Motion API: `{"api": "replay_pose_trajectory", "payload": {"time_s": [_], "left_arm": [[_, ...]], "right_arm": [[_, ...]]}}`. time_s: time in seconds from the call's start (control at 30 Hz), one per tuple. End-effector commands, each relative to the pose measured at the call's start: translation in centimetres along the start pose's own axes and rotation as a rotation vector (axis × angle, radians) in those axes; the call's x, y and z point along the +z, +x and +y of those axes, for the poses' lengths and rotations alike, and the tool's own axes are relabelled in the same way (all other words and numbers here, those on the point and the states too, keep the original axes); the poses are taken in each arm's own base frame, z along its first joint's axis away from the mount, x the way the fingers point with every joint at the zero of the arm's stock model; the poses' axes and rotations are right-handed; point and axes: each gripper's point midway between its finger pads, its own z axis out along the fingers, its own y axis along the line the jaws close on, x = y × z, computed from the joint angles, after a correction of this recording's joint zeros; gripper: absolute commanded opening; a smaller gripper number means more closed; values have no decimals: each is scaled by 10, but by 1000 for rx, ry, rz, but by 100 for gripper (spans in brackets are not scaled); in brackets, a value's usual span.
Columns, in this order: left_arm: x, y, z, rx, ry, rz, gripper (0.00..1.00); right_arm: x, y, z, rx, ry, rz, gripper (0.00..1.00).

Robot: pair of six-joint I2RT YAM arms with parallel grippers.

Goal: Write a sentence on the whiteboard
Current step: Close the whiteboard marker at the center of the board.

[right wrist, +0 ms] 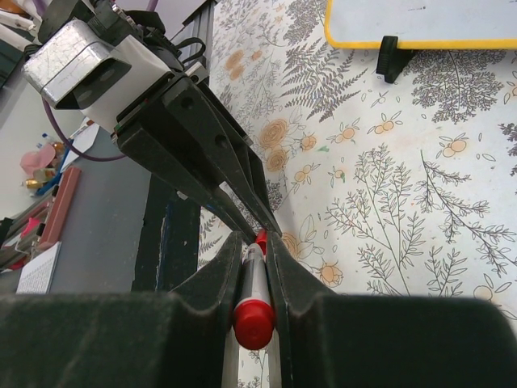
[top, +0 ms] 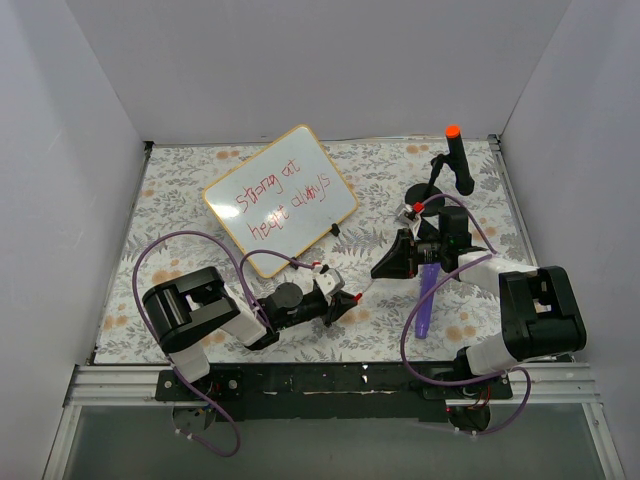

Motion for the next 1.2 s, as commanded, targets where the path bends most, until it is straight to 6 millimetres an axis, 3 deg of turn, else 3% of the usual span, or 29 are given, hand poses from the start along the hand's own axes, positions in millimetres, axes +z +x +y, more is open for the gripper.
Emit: {"api": "replay_pose_trajectory", "payload": {"time_s": [0.0, 1.17], "left_arm": [[4, -19, -4, 12, 21, -56, 0], [2, -14, -5, 6, 31, -44, 0]], "right_arm": [[3, -5, -1, -55, -16, 2, 1], [-8, -20, 3, -118, -8, -21, 1]]}}
